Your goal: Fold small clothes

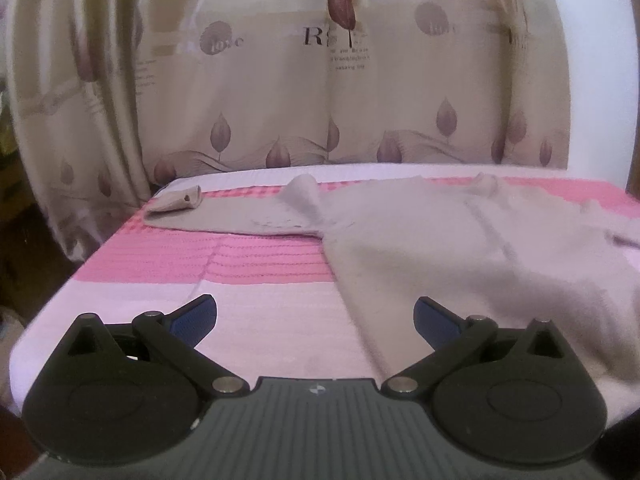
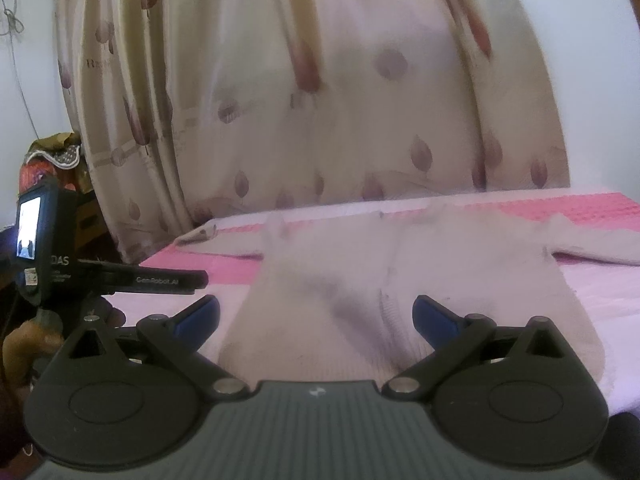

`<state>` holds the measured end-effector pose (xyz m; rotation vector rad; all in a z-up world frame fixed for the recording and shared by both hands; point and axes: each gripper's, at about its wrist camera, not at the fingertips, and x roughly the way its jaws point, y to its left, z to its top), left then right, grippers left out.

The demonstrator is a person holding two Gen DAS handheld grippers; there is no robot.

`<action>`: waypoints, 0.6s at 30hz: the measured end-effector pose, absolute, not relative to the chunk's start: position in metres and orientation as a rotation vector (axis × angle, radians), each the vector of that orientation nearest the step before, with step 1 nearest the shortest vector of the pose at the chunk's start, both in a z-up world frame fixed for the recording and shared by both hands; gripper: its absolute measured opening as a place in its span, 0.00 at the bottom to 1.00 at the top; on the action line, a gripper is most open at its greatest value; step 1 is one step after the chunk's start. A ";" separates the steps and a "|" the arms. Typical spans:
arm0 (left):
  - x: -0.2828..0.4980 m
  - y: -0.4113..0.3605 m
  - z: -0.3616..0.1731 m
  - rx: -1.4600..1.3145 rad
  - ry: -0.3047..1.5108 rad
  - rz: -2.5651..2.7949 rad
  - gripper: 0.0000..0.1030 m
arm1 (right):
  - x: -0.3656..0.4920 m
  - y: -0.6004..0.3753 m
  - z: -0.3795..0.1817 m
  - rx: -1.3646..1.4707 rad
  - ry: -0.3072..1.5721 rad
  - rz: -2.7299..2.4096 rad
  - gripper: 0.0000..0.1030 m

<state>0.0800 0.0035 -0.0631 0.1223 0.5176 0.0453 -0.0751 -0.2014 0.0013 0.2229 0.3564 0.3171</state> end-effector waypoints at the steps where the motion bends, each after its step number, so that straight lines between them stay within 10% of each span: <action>1: 0.088 0.008 -0.064 0.130 0.525 0.054 1.00 | -0.072 -0.201 0.001 0.223 0.365 0.319 1.00; 12: 0.229 0.137 -0.076 0.248 0.450 0.323 0.99 | -0.034 -0.201 -0.016 0.267 0.437 0.332 1.00; 18: 0.322 0.179 -0.113 0.649 0.411 0.359 0.83 | -0.009 -0.197 -0.033 0.249 0.513 0.306 1.00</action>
